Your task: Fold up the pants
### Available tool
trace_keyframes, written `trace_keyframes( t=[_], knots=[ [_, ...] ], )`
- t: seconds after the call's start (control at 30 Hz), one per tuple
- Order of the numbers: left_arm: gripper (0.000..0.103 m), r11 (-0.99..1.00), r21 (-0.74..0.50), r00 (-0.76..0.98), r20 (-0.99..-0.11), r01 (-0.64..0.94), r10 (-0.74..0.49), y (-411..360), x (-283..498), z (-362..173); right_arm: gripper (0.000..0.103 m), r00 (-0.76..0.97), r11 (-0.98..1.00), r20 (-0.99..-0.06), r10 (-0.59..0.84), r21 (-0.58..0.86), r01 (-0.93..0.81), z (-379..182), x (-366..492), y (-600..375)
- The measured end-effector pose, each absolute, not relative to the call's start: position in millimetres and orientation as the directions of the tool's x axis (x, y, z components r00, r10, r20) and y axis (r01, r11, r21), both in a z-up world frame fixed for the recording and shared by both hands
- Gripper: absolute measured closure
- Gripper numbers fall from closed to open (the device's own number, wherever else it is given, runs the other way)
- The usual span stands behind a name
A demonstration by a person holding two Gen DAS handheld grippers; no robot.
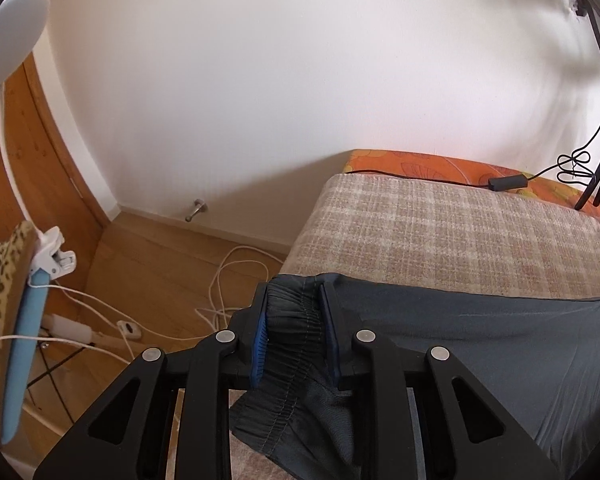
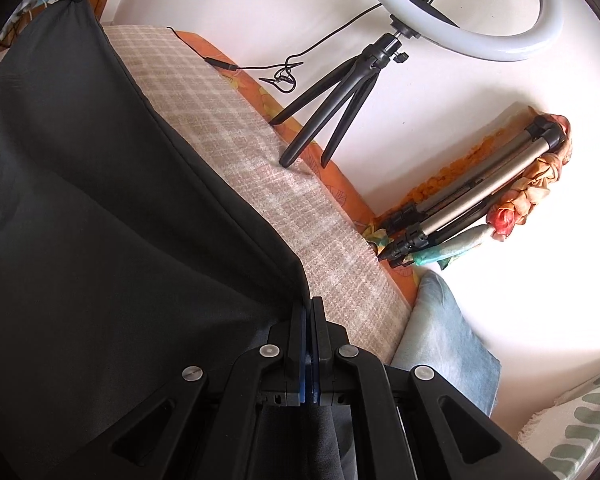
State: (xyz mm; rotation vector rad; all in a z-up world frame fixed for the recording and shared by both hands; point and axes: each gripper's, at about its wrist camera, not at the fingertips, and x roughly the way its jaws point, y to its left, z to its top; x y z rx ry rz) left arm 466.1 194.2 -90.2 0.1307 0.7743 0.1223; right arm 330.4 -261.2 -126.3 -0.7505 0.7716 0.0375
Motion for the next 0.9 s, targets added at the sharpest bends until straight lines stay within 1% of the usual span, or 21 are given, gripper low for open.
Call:
trace_keyframes(
  t=[0.17, 0.2, 0.27, 0.3, 0.33, 0.37, 0.4, 0.43, 0.53, 0.63, 0.83, 0.9],
  knots=[
    [0.081, 0.978, 0.196, 0.66, -0.727, -0.067, 0.19, 190.1, 489.8, -113.0, 0.103, 0.69, 0.719, -0.675, -0.263, -0.614, -0.326, -154.9, 353.7, -255.6],
    [0.077, 0.977, 0.204, 0.65, -0.734, -0.067, 0.198, 188.9, 493.3, -116.9, 0.103, 0.683, 0.708, -0.679, -0.27, -0.62, -0.337, -161.4, 356.1, -254.4],
    [0.075, 0.975, 0.209, 0.639, -0.74, -0.077, 0.209, 189.0, 495.2, -120.6, 0.103, 0.655, 0.698, -0.702, -0.279, -0.617, -0.364, -171.9, 360.0, -253.5],
    [0.069, 0.976, 0.199, 0.636, -0.743, -0.086, 0.208, 191.3, 495.1, -120.4, 0.097, 0.653, 0.697, -0.704, -0.281, -0.617, -0.365, -173.2, 360.4, -252.9],
    [0.065, 0.978, 0.185, 0.635, -0.746, -0.091, 0.2, 193.8, 493.9, -118.6, 0.077, 0.664, 0.694, -0.69, -0.289, -0.629, -0.352, -171.3, 359.2, -252.2],
    [0.057, 0.979, 0.176, 0.636, -0.746, -0.099, 0.198, 197.1, 492.4, -115.9, 0.067, 0.676, 0.694, -0.678, -0.289, -0.635, -0.34, -167.7, 357.4, -252.0],
    [0.053, 0.979, 0.17, 0.642, -0.74, -0.111, 0.201, 201.0, 489.4, -111.8, 0.053, 0.686, 0.7, -0.673, -0.277, -0.631, -0.335, -162.3, 354.7, -252.3],
    [0.052, 0.98, 0.163, 0.647, -0.736, -0.119, 0.201, 205.7, 486.6, -107.1, 0.047, 0.69, 0.712, -0.674, -0.263, -0.618, -0.333, -156.2, 351.9, -252.8],
    [0.051, 0.98, 0.128, 0.669, -0.717, -0.15, 0.196, 224.6, 473.8, -90.4, 0.046, 0.697, 0.752, -0.685, -0.21, -0.569, -0.333, -136.7, 340.2, -250.9],
    [0.051, 0.987, 0.077, 0.676, -0.721, -0.14, 0.152, 239.9, 455.8, -84.7, 0.046, 0.696, 0.782, -0.705, -0.135, -0.508, -0.363, -120.7, 318.1, -241.0],
    [0.051, 0.991, -0.036, 0.62, -0.783, -0.126, 0.051, 252.9, 434.0, -120.1, 0.045, 0.617, 0.811, -0.78, 0.103, -0.294, -0.507, -108.7, 258.2, -211.7],
    [0.051, 0.989, -0.054, 0.612, -0.79, -0.137, 0.042, 252.0, 433.9, -131.1, 0.045, 0.594, 0.802, -0.793, 0.134, -0.265, -0.535, -115.2, 238.4, -200.8]
  ],
)
